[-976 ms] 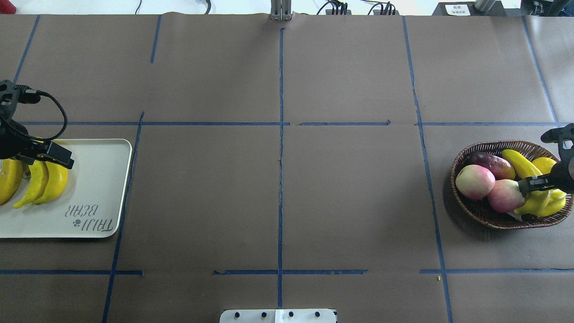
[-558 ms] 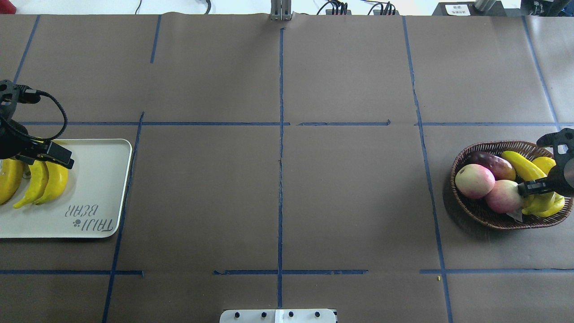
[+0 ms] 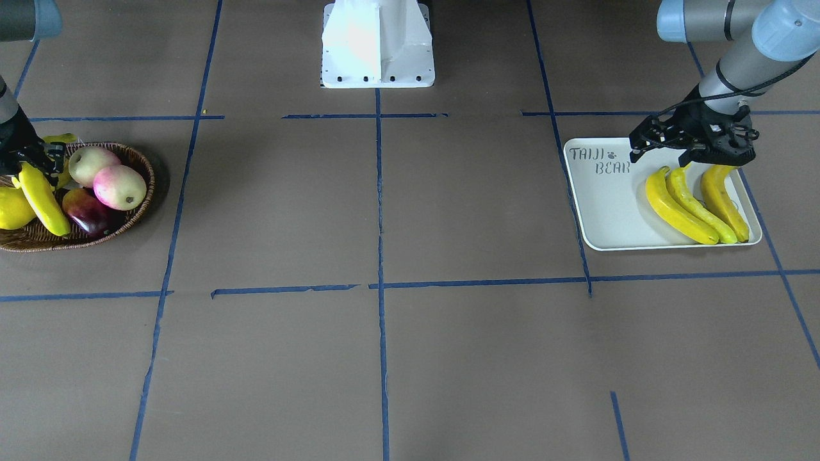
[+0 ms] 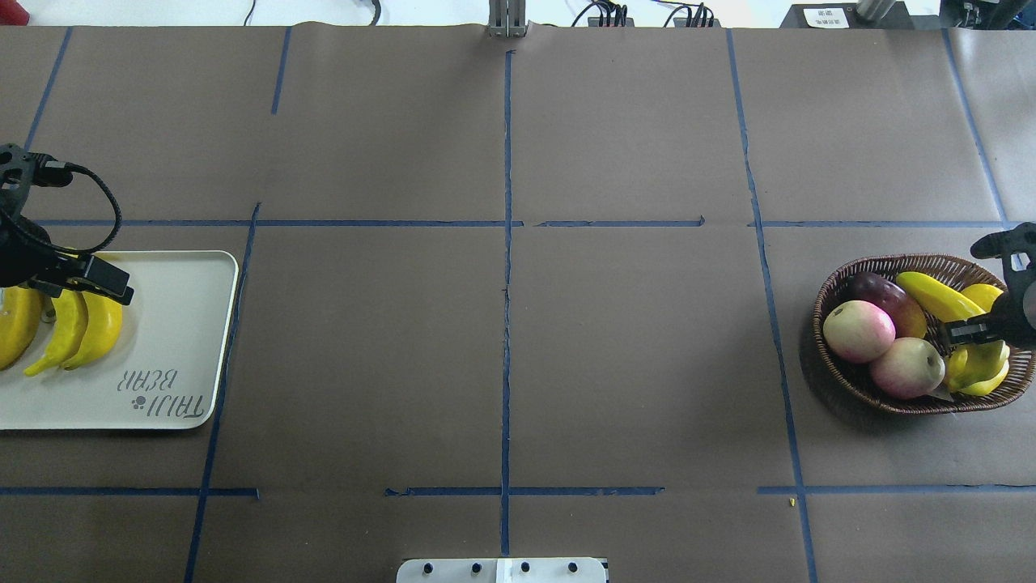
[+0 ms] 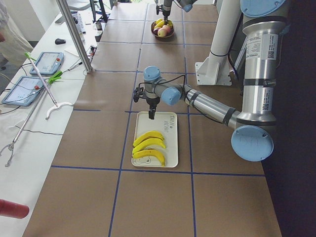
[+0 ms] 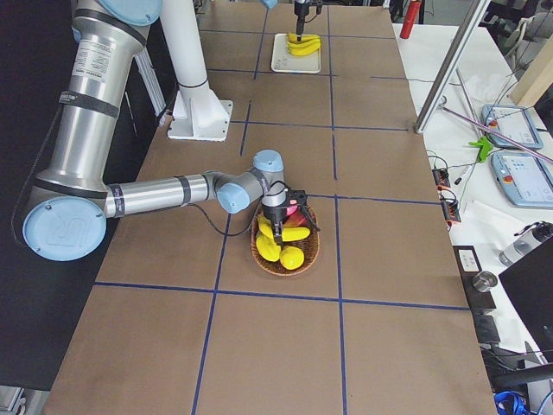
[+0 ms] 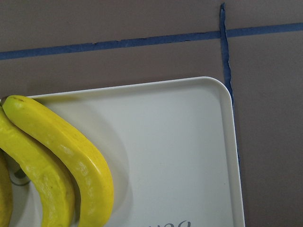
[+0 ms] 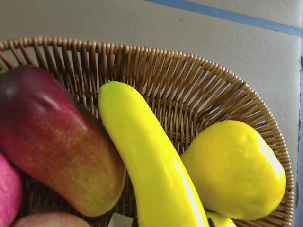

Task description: Transfer all bananas from basket to plate

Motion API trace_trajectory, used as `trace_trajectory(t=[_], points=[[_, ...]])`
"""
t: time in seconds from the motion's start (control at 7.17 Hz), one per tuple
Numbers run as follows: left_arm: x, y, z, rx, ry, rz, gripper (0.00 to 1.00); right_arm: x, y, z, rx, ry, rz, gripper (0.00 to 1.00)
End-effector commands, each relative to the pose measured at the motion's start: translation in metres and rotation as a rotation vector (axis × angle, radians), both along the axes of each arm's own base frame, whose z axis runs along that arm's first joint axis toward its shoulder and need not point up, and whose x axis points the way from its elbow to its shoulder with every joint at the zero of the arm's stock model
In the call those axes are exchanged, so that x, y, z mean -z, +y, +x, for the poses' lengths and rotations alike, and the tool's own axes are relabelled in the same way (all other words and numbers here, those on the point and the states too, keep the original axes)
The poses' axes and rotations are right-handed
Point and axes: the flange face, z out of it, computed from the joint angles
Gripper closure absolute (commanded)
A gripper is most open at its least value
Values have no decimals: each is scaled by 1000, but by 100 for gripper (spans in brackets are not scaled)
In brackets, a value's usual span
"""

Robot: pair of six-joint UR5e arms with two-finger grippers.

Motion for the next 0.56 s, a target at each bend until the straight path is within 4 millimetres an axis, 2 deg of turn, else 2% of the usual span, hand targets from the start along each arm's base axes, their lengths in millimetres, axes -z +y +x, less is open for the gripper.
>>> trace_trajectory(t=[0.0, 0.14, 0.28, 0.42], points=[[0, 0, 1, 7, 0, -9, 0, 57, -5, 34, 2, 3, 10, 97], [3, 0, 4, 21, 4, -24, 0, 77, -2, 41, 27, -22, 31, 97], [6, 0, 6, 24, 11, -28, 0, 89, -5, 34, 46, -67, 39, 97], [11, -3, 8, 24, 19, -23, 0, 110, -18, 21, 61, -115, 64, 97]])
